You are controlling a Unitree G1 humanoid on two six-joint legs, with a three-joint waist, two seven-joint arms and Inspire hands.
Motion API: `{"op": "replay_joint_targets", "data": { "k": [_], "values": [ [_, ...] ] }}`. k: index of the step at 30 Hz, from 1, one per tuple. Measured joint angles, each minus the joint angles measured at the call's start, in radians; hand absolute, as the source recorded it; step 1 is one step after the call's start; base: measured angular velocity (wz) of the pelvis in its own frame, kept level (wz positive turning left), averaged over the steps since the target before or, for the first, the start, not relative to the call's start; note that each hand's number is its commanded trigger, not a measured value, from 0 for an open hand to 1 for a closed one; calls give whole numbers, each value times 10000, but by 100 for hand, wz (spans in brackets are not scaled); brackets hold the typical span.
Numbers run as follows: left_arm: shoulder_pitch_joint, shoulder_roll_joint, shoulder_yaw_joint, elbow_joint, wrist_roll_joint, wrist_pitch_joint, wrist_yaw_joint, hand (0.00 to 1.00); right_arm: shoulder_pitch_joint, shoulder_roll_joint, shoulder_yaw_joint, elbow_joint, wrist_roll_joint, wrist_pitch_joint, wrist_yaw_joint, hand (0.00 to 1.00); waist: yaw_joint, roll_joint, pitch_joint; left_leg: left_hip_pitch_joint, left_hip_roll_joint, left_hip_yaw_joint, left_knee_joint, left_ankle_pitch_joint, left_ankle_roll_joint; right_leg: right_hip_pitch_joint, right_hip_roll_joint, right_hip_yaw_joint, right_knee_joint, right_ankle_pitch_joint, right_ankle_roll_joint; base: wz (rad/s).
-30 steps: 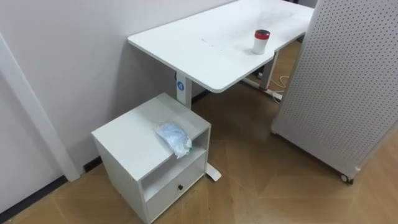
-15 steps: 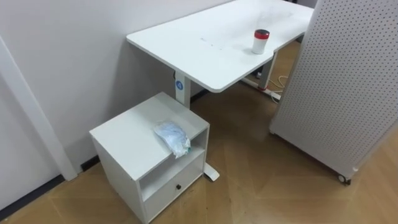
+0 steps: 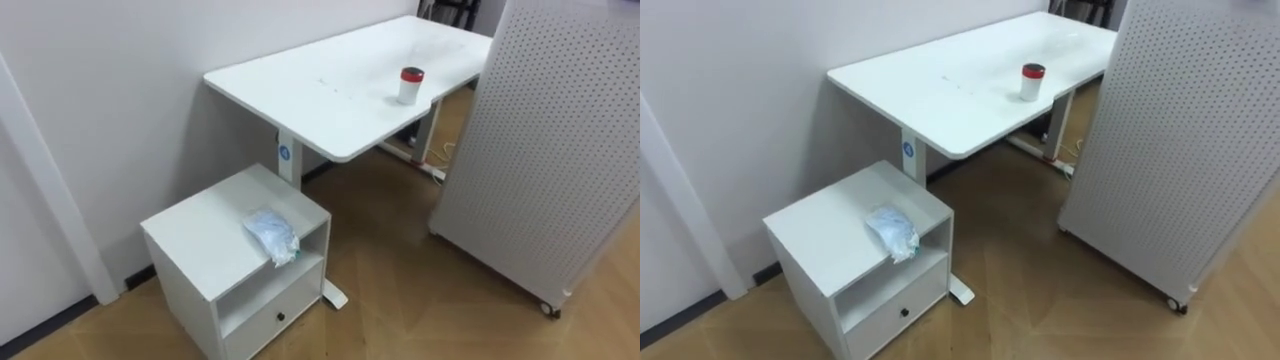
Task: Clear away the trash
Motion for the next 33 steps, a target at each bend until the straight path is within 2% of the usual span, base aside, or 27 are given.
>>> {"op": "replay_joint_targets", "data": {
  "k": [1, 2, 3, 4, 5, 7, 9, 11, 12, 13, 14, 15, 16, 17, 19, 20, 21, 22, 24, 25, 27, 28, 29, 30, 31, 32, 33],
  "values": [
    [62, -55, -93, -5, 8, 35, -61, 0, 152, -64, -11, -27, 309, -6, -54, 100, -64, -24, 2, -467, -403, 34, -394, -82, 141, 84, -69, 76, 7, -132, -28, 41],
    [81, -82, -92, -6, 7, 53, -67, 0, 209, -95, -30, -8, 429, 8, -92, 100, -39, -36, 5, -679, -606, 52, -770, -72, 127, 102, -124, 124, 15, -207, -22, 32],
    [174, -99, -78, -6, 12, 66, -66, 0, 252, -154, -81, 39, 489, 77, -130, 100, 82, -51, -5, -1025, -1025, 172, -1856, 30, 72, 159, -203, 310, 17, -317, -9, -7],
    [277, -87, -13, -5, 8, 75, -39, 0, 245, -200, -69, 56, 495, 116, -191, 100, 248, -80, -20, -1320, -1293, 257, -3147, 562, -78, 233, -278, 398, 15, -422, -3, -28],
    [351, -75, 6, -6, -4, 74, -5, 0, 246, -198, -25, 62, 495, 132, -235, 100, 342, -73, -16, -1435, -1356, 316, -3538, 1034, -51, 296, -348, 434, -7, -478, -2, -44],
    [495, -111, 0, -18, -7, 72, 37, 0, 274, -238, 204, -13, 406, 244, -335, 100, 276, -93, -40, -1514, -1445, 485, -4628, 2539, 160, 755, -457, 578, -395, -622, 112, -27],
    [436, -166, -3, -93, 1, -32, 39, 0, 340, -245, 196, -4, 404, 281, -395, 100, 200, -171, -137, -1418, -1639, 756, -4661, 2814, 651, 853, -697, 589, -581, -764, 292, -5],
    [217, -188, 7, -81, -1, -98, 30, 0, 270, -251, 171, 17, 343, 269, -438, 100, 220, -295, -107, -1397, -1654, 933, -4286, 2568, 740, 974, -866, 587, -775, -610, 594, -24],
    [130, -167, 6, -93, -53, -183, 10, 0, 241, -234, 195, -44, 293, 194, -463, 100, 285, -371, 100, -1637, -1541, 951, -3275, 2283, 918, 1274, -905, 780, -820, -451, 743, -38],
    [147, -140, -10, -84, -115, -230, -53, 0, 223, -277, 316, -141, 251, 184, -546, 100, 357, -308, 220, -2162, -1597, 1096, -2452, 1981, 919, 1636, -951, 1375, -923, -443, 749, -34],
    [85, -179, -38, -84, -112, -198, -90, 0, 305, -401, 390, -158, 239, 204, -571, 100, 315, -275, 92, -2219, -1627, 1099, -2819, 2059, 866, 1632, -913, 1371, -886, -453, 760, -28],
    [55, -183, -50, -111, -101, -207, -186, 0, 438, -565, 406, -196, 193, 266, -591, 100, 341, -92, -30, -2227, -1624, 1065, -3406, 2253, 1011, 1699, -891, 1154, -706, -711, 897, -24],
    [92, -81, 16, -89, -94, -229, -171, 0, 477, -502, 403, -273, 52, 334, -690, 100, 478, -267, -109, -2254, -1789, 1100, -2870, 1765, 933, 1735, -1200, 860, -411, -1075, 1125, -26],
    [26, -82, 7, -79, -94, -229, -159, 0, 515, -523, 403, -384, -24, 337, -715, 100, 509, -314, -100, -2246, -1791, 1161, -2675, 1530, 984, 1697, -1281, 684, -151, -1130, 1225, -17],
    [-461, -78, -4, -94, -83, -243, -134, 0, 529, -555, 378, -903, -396, 326, -885, 100, 559, -292, -90, -2147, -1815, 1341, -2218, 862, 1156, 1013, -1662, -149, 1927, -1097, 1410, 0],
    [-615, -63, -7, -98, -78, -245, -77, 0, 471, -540, 380, -984, -384, 310, -909, 100, 573, -348, -76, -2045, -1847, 1415, -2200, 757, 1193, 736, -1825, -321, 2599, -996, 1577, 14],
    [-888, -17, -36, -104, -62, -244, 90, 0, 357, -482, 391, -1078, -385, 266, -961, 100, 529, -436, -25, -1740, -2027, 1438, -2290, 579, 1274, 333, -2111, -571, 3913, -533, 1771, 28],
    [-1179, -7, -119, -123, -18, -274, 294, 0, 293, -451, 387, -1096, -387, 181, -960, 100, 535, -455, -40, -1390, -2131, 1407, -2466, 422, 1346, -60, -2295, -588, 5068, 391, 1737, 35],
    [-1425, -10, -239, -495, -21, -428, 514, 0, 192, -405, 437, -1157, -364, 70, -968, 100, 616, -280, 3, -760, -2087, 1256, -2894, 283, 1353, -766, -2373, -588, 6374, 1372, 1521, 8],
    [-1479, -2, -396, -726, -70, -612, 717, 0, 71, -414, 616, -1268, -361, -37, -968, 100, 690, -183, 45, -375, -2006, 1153, -3230, 256, 1310, -1374, -2358, -673, 6835, 945, 1406, -8],
    [-1464, -29, -619, -1096, -118, -824, 938, 0, 43, -410, 750, -1386, -299, -238, -901, 100, 631, 13, -10, 87, -1875, 885, -3697, 271, 1271, -2233, -2194, -898, 6534, 269, 1345, 23],
    [-1519, -38, -771, -1458, -89, -917, 973, 0, 16, -408, 874, -1392, -225, -349, -872, 100, 555, 110, 1, 321, -1774, 754, -3938, 266, 1259, -2603, -2044, -952, 5647, -20, 1318, 37],
    [-1518, -36, -841, -1639, -82, -927, 1002, 0, 4, -408, 964, -1394, -170, -383, -860, 100, 532, 121, 6, 447, -1756, 686, -4071, 274, 1239, -2745, -1998, -965, 5050, -62, 1310, 37],
    [-1519, -43, -943, -1959, -51, -973, 1076, 0, -11, -401, 1013, -1395, -65, -473, -780, 100, 463, 118, -3, 696, -1756, 571, -4386, 306, 1187, -2890, -1935, -945, 3508, -30, 1294, 34],
    [-1526, -76, -976, -2154, 9, -1091, 1113, 0, -24, -398, 1030, -1380, -64, -571, -718, 100, 420, 88, -20, 909, -1774, 578, -4606, 306, 1165, -2874, -1933, -950, 2007, 250, 1291, 34],
    [-1516, -88, -986, -2280, 14, -1133, 1122, 0, -43, -395, 1040, -1349, -66, -621, -682, 100, 387, 59, -35, 970, -1795, 579, -4673, 284, 1126, -2872, -1905, -959, 1343, 598, 1305, 36],
    [-1518, -123, -1006, -2386, 14, -1248, 1137, 0, -75, -379, 1076, -1252, -69, -764, -632, 100, 276, 39, -113, 1051, -1754, 481, -4692, 228, 1031, -2810, -1809, -938, 892, 1461, 1313, 32]
  ]
}}
